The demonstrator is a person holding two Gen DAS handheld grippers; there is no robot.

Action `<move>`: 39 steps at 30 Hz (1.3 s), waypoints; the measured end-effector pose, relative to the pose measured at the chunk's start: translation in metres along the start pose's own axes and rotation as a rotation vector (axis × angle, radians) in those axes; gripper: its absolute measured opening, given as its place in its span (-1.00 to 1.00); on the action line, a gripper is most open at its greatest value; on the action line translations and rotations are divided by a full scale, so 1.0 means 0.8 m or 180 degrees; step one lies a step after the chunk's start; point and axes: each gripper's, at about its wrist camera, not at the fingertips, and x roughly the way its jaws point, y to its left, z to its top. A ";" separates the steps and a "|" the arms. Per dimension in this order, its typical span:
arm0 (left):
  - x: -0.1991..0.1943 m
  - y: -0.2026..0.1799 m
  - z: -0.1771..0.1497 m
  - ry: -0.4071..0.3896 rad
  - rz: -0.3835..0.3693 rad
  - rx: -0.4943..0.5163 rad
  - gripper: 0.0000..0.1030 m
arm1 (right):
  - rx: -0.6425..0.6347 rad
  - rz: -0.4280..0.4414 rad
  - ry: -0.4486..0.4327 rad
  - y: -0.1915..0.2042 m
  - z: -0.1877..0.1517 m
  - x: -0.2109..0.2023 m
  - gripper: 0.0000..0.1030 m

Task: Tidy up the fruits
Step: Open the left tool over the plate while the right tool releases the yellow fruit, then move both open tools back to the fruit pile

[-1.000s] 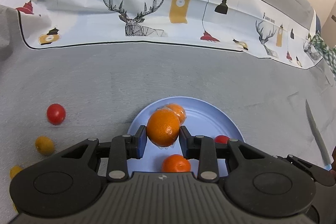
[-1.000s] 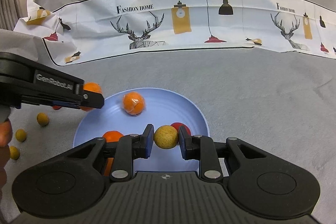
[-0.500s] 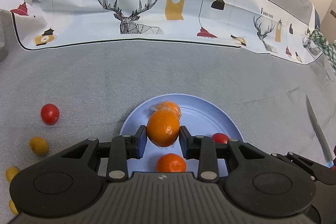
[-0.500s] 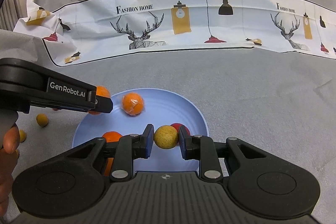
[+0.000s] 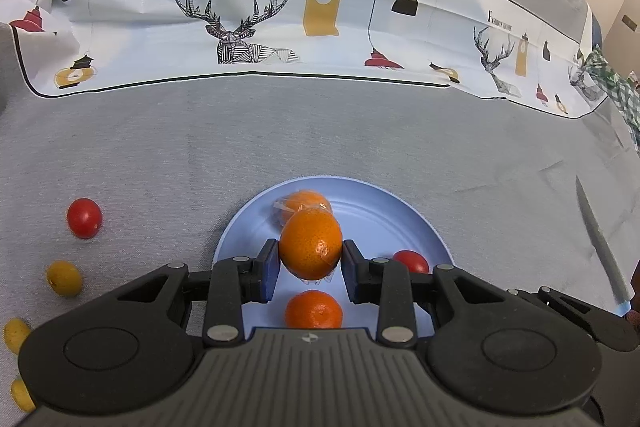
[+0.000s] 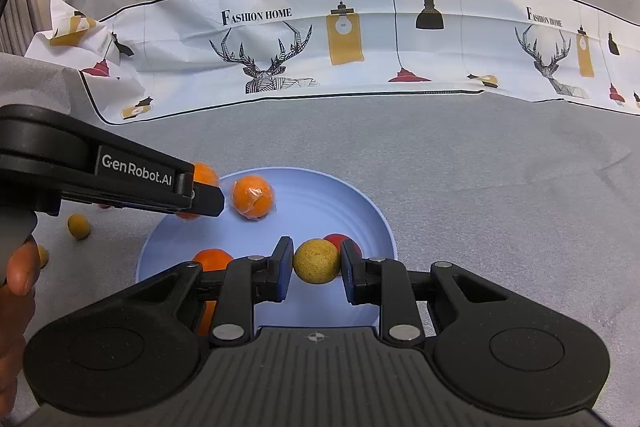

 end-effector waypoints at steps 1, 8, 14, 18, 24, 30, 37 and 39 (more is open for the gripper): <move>0.000 0.001 0.000 0.0000 -0.0003 0.0002 -0.29 | -0.0001 -0.0002 -0.0001 0.000 0.000 0.000 -0.48; -0.001 -0.001 -0.001 -0.0004 -0.0010 0.0005 -0.29 | -0.0006 -0.0005 0.0002 0.002 0.000 0.000 -0.48; -0.001 -0.001 -0.002 0.0020 -0.0054 -0.0003 -0.27 | 0.0001 -0.0049 0.0030 0.003 -0.001 0.001 -0.44; -0.002 -0.003 -0.003 0.0013 -0.0054 0.0041 -0.19 | 0.0032 -0.0100 0.0026 0.007 0.000 0.001 -0.01; -0.012 0.005 -0.003 -0.0046 -0.0062 -0.0003 -0.19 | 0.0047 -0.0150 -0.0005 0.011 0.002 -0.005 0.04; -0.031 0.017 -0.002 -0.0132 -0.0028 -0.0035 -0.44 | 0.0009 -0.0153 -0.0070 0.025 0.007 -0.016 0.04; -0.057 0.039 -0.004 -0.0234 0.0002 -0.0015 -0.66 | -0.0126 -0.0089 -0.0149 0.055 0.014 -0.028 0.00; -0.065 0.049 -0.005 -0.0259 0.0024 -0.0055 -0.67 | -0.0141 -0.0056 -0.0157 0.063 0.016 -0.030 -0.04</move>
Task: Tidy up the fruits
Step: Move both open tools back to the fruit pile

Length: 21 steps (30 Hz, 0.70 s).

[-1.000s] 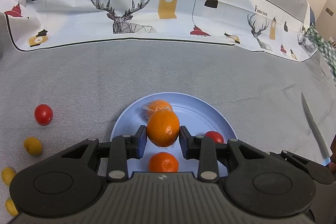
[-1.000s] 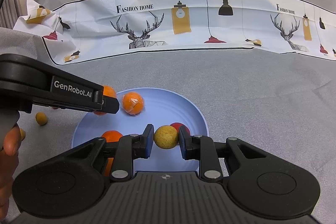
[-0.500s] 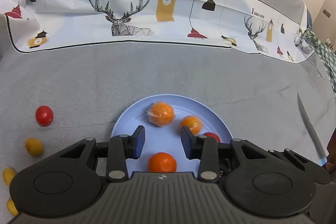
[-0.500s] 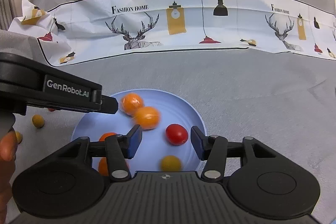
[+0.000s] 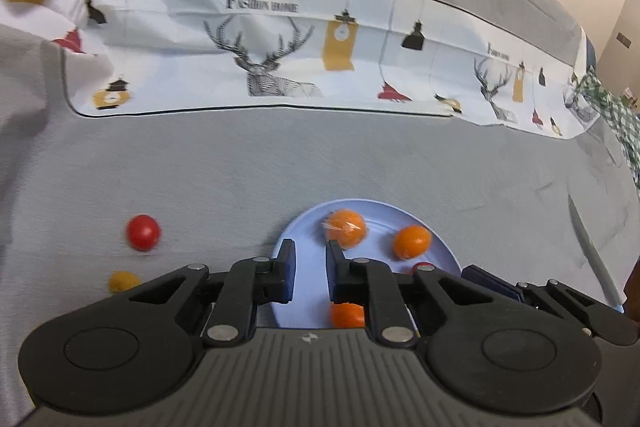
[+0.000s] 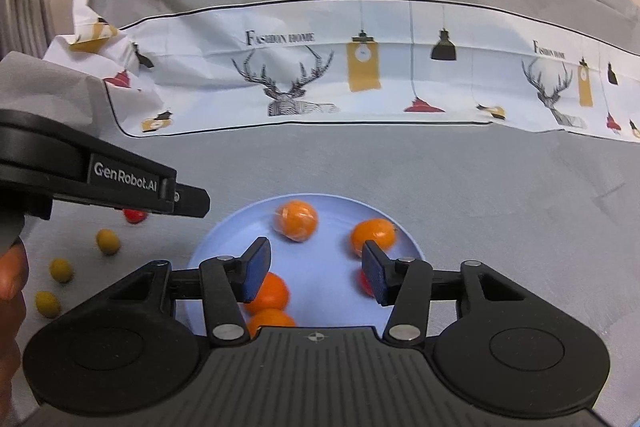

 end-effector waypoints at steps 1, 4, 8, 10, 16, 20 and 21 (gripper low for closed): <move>-0.004 0.005 0.000 -0.0013 0.0013 -0.0026 -0.67 | -0.0013 0.0021 -0.0011 0.005 0.001 -0.001 -0.15; -0.014 0.022 0.003 -0.0050 0.0052 -0.0094 -0.67 | -0.0050 0.0134 -0.0034 0.020 0.003 -0.003 -0.47; -0.025 0.051 0.007 -0.0085 0.0106 -0.0243 -0.66 | -0.0107 0.0301 -0.0073 0.044 0.005 -0.005 -0.63; -0.030 0.065 0.009 -0.0084 0.0142 -0.0331 -0.66 | -0.0166 0.0361 -0.0100 0.057 0.005 -0.006 -0.64; -0.046 0.121 0.018 -0.0136 0.0354 -0.0610 -0.66 | -0.0268 0.0541 -0.0133 0.085 0.002 -0.003 -0.64; -0.048 0.167 0.013 0.0029 0.0596 -0.1100 -0.66 | -0.0333 0.0722 -0.0111 0.101 0.000 0.004 -0.64; -0.047 0.177 0.012 0.0063 0.0594 -0.1224 -0.66 | -0.0346 0.0770 -0.0092 0.106 -0.001 0.007 -0.64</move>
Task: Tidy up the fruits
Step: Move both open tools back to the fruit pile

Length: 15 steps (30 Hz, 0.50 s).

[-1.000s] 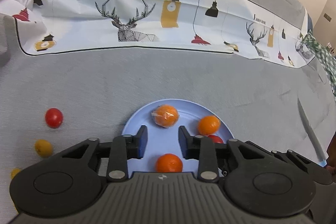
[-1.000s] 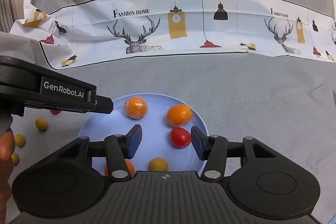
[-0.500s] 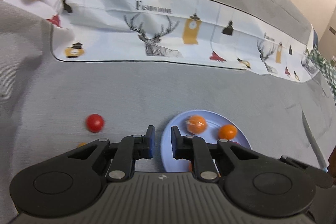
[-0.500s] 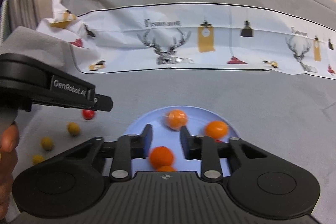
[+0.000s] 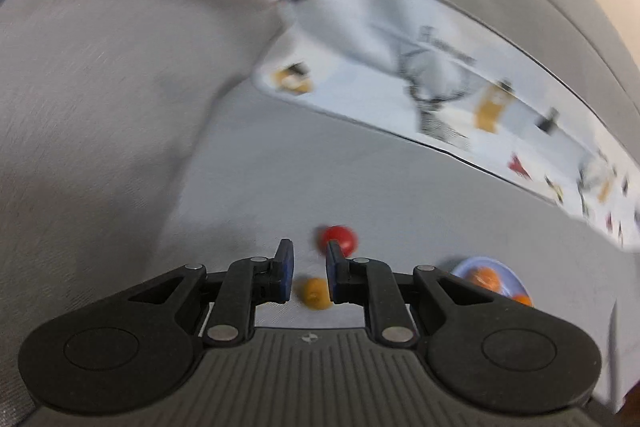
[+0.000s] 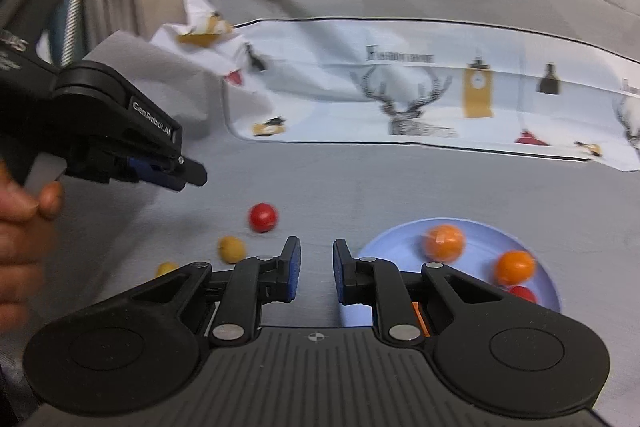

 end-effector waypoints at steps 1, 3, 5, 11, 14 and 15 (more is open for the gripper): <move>0.002 0.007 0.002 0.0023 0.0014 -0.0084 -0.66 | -0.0016 0.0047 0.0016 0.004 0.000 0.005 -0.64; 0.001 0.010 0.005 -0.0017 0.0092 -0.0088 -0.66 | -0.0056 0.0118 0.0038 0.012 0.001 0.014 -0.64; 0.000 0.008 0.007 -0.0056 0.0124 -0.0037 -0.66 | -0.0069 0.0195 0.0056 0.020 0.002 0.024 -0.63; 0.006 0.004 0.009 -0.0049 0.0157 -0.0029 -0.66 | -0.0080 0.0308 0.0145 0.036 0.005 0.064 -0.43; 0.008 0.007 0.010 -0.0081 0.0194 -0.0063 -0.66 | -0.0052 0.0334 0.0181 0.039 0.009 0.083 -0.22; 0.007 0.009 0.010 -0.0093 0.0211 -0.0072 -0.66 | -0.0040 0.0347 0.0196 0.040 0.010 0.090 -0.19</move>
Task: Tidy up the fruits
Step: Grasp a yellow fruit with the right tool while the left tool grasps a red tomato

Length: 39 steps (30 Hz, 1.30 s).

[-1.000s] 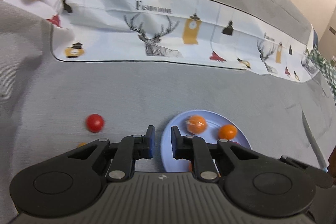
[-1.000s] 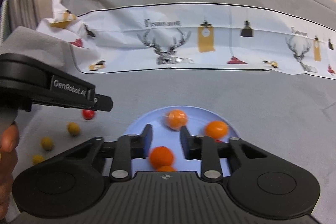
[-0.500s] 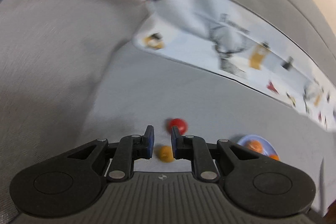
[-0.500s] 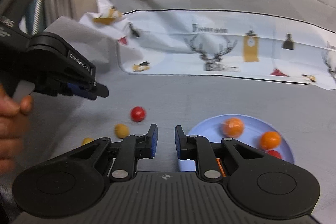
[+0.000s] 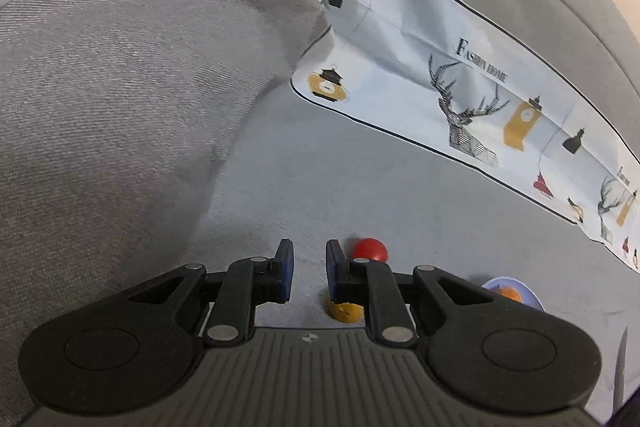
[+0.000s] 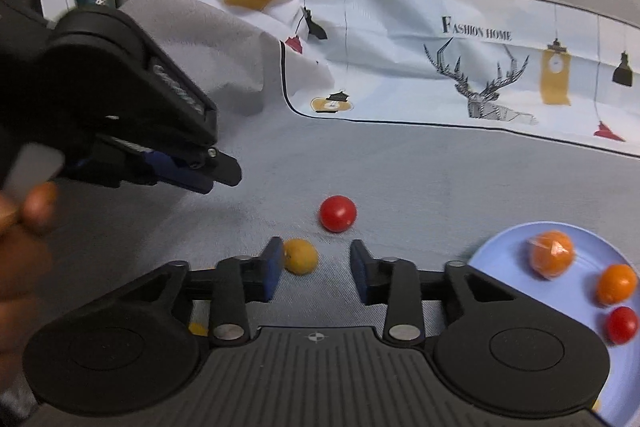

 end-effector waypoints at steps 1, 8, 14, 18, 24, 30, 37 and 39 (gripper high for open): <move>0.000 0.002 0.000 -0.0008 0.0012 -0.0014 -0.66 | 0.0004 0.0012 0.0018 0.000 0.001 0.007 -0.16; 0.006 0.010 0.004 -0.0018 0.0064 -0.0032 -0.66 | -0.0086 0.0064 0.0145 0.013 0.001 0.043 -0.15; 0.005 0.010 0.003 -0.0007 0.0058 -0.0016 -0.66 | -0.0325 -0.0033 0.0238 0.022 -0.007 0.056 -0.44; 0.007 0.009 0.003 0.0009 0.0022 -0.0012 -0.65 | -0.0342 -0.0057 0.0238 0.016 -0.009 0.049 -0.47; 0.025 -0.010 -0.004 0.0213 -0.0180 0.0175 -0.52 | -0.0387 -0.0002 0.0314 0.004 -0.003 -0.007 -0.46; 0.046 -0.045 -0.012 0.0307 -0.0260 0.0499 0.06 | -0.0462 0.0107 0.0450 -0.014 -0.038 -0.068 -0.46; 0.077 -0.069 -0.016 0.0361 -0.0082 0.0655 0.31 | -0.0345 0.0089 0.0676 -0.027 -0.063 -0.053 -0.46; 0.084 -0.077 -0.017 0.0340 -0.0010 0.0752 0.37 | -0.0363 0.0094 0.0674 -0.027 -0.064 -0.049 -0.46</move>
